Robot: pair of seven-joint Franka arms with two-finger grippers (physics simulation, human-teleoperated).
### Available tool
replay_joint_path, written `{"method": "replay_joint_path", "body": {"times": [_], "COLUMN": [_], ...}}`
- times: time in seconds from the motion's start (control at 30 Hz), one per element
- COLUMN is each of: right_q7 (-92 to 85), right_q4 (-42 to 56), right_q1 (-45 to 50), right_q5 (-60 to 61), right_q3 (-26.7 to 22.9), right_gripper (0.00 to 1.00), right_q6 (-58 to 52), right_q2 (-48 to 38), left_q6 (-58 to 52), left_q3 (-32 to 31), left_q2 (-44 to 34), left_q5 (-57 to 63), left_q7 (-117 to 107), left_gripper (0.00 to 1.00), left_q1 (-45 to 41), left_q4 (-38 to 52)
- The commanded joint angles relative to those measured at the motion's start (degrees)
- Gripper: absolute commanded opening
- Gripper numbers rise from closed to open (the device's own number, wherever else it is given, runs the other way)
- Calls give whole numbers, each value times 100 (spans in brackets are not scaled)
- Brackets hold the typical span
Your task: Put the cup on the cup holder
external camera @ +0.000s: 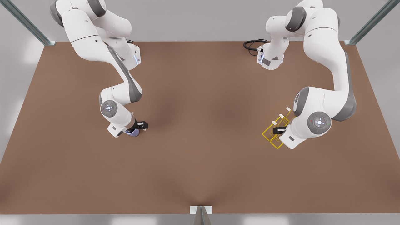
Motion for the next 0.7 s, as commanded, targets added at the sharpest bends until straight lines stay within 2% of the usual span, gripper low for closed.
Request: {"method": "replay_joint_path", "body": {"times": [0.0, 0.37, 0.67], "right_q7": [199, 155, 84], "right_q4": [-66, -637, -1032], "right_q1": [54, 159, -113], "right_q5": [-15, -15, -279], "right_q3": [2, 11, 11], "right_gripper": [100, 100, 100], "right_q6": [120, 270, 516], "right_q2": [-18, -256, -361], "left_q6": [43, 34, 8], "left_q3": [6, 6, 32], "left_q2": [-3, -3, -3], "left_q5": [-9, 8, 26], "left_q7": [-472, -472, -455], "left_gripper": [100, 100, 100], "left_q1": [29, 29, 64], "left_q4": [-3, -3, -20]}}
